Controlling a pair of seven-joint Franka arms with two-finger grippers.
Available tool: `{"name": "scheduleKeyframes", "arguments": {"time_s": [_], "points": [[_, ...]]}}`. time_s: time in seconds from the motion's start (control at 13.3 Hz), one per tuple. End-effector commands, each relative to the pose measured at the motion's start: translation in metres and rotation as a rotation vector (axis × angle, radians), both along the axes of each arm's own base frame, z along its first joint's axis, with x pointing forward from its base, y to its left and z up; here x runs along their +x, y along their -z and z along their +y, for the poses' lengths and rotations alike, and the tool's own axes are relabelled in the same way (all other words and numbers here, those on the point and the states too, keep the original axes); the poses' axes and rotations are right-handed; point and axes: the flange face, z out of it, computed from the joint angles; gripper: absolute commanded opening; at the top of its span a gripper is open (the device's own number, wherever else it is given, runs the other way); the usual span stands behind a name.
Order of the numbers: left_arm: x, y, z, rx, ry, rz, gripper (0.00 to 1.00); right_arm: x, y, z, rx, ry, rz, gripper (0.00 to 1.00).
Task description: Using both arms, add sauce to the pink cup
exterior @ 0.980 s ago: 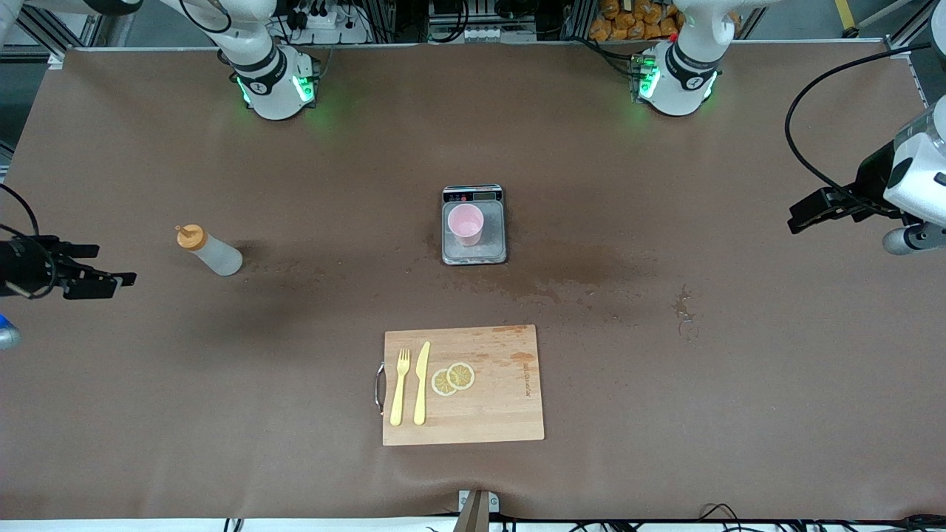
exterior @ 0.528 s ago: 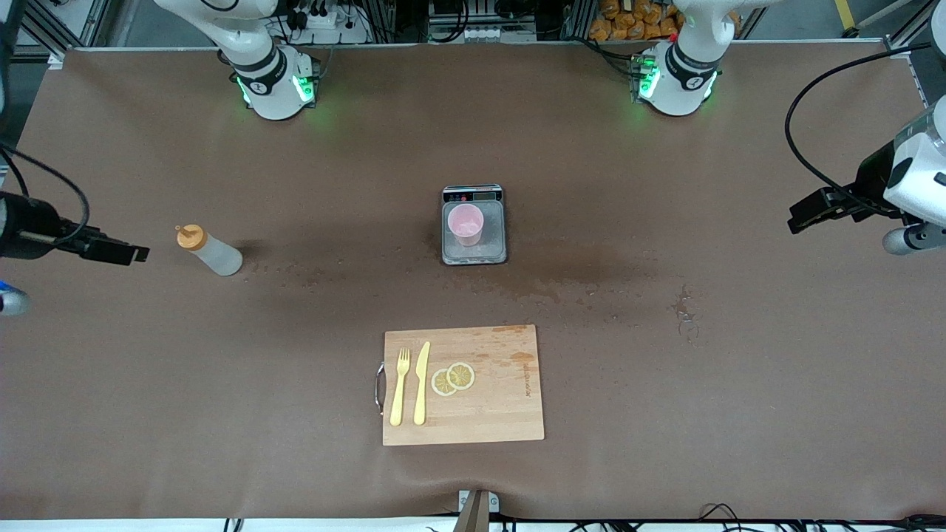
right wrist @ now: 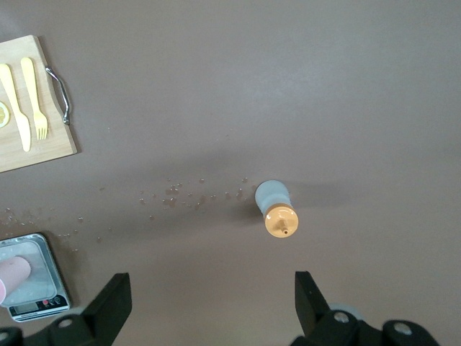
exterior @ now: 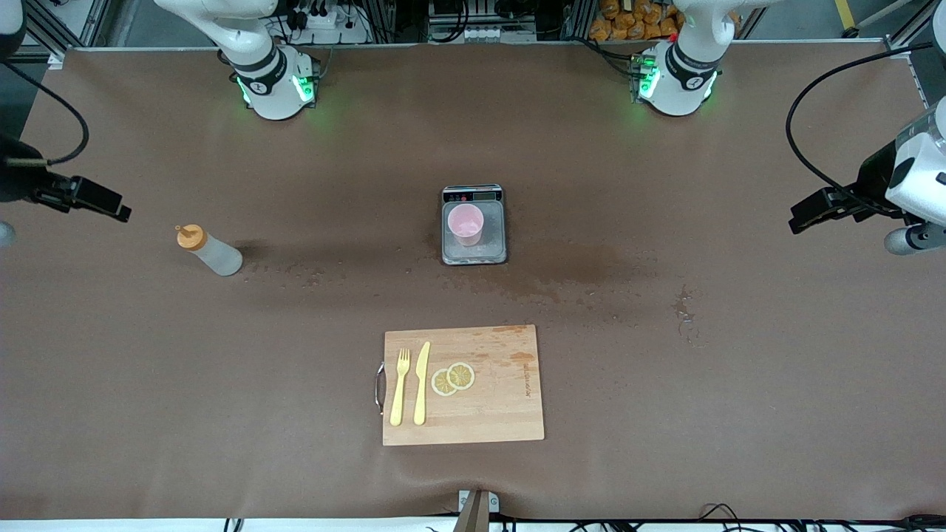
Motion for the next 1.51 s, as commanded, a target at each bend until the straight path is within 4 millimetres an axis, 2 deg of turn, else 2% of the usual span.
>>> {"name": "scheduleKeyframes", "arguments": {"time_s": [0.0, 0.23, 0.53, 0.6, 0.75, 1.43], "points": [[-0.003, -0.005, 0.003, -0.010, 0.015, -0.006, 1.00, -0.010, -0.016, 0.011, -0.031, -0.039, -0.045, 1.00], [-0.003, -0.005, 0.003, -0.010, 0.015, -0.006, 1.00, -0.014, -0.059, 0.023, -0.026, -0.049, -0.113, 1.00], [-0.002, -0.005, 0.004, -0.010, 0.015, -0.006, 1.00, -0.013, -0.062, -0.001, -0.029, -0.021, -0.119, 1.00], [-0.002, -0.005, 0.006, -0.012, 0.027, -0.005, 1.00, -0.014, -0.067, -0.002, -0.035, -0.021, -0.130, 1.00], [-0.001, -0.005, 0.017, -0.010, 0.019, -0.006, 1.00, -0.010, -0.066, 0.001, -0.054, -0.028, -0.134, 1.00], [-0.001, -0.010, 0.016, -0.006, 0.036, -0.015, 1.00, 0.000, -0.059, 0.013, -0.088, -0.072, -0.153, 1.00]]}}
